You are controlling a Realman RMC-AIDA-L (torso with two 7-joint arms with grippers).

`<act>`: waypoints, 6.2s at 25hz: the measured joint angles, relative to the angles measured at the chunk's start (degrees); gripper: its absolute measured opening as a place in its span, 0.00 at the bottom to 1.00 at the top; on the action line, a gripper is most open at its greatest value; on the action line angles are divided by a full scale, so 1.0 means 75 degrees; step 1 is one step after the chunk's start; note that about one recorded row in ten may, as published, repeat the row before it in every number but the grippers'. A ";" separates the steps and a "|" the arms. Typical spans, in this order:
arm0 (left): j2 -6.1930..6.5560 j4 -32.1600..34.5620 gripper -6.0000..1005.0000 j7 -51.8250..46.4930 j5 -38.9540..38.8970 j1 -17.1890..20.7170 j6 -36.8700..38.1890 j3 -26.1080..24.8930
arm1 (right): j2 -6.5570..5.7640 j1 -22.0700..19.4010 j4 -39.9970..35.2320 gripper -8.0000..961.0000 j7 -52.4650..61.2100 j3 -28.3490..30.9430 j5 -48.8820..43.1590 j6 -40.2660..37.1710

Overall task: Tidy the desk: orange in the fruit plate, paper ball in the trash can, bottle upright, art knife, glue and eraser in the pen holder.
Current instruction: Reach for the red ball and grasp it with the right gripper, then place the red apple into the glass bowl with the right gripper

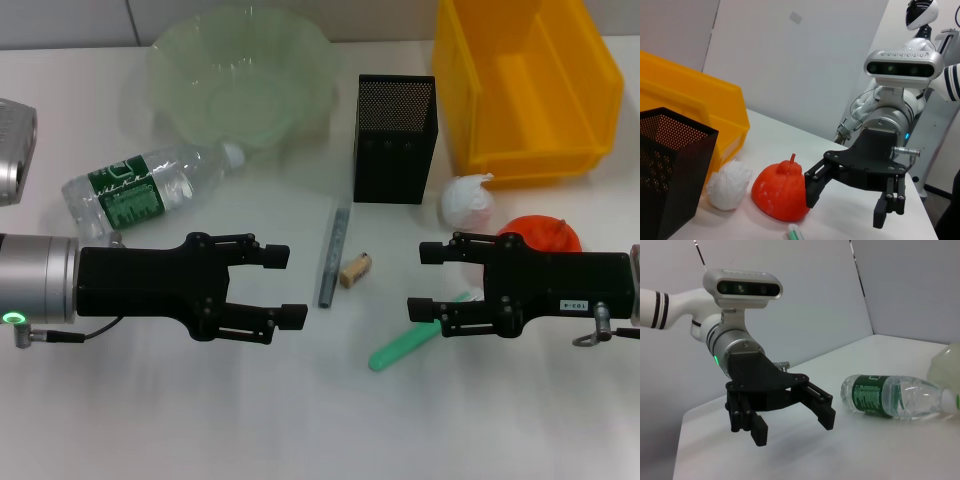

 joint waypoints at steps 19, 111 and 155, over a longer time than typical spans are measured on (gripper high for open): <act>-0.0129 0.0001 0.84 0.0173 0.0002 0.0020 -0.0129 0.0001 | -0.0006 0.0106 -0.0222 0.85 0.0411 0.0000 -0.0096 -0.0183; -0.0309 0.0001 0.84 0.0374 -0.0011 0.0098 -0.0296 -0.0383 | -0.0125 0.1795 -0.5689 0.22 0.5029 -0.0350 -0.2190 -0.1346; -0.0489 0.0050 0.84 0.0583 -0.0070 0.0177 -0.0220 -0.0630 | 0.0219 0.5202 0.0235 0.05 0.2036 -0.2179 0.3188 0.6992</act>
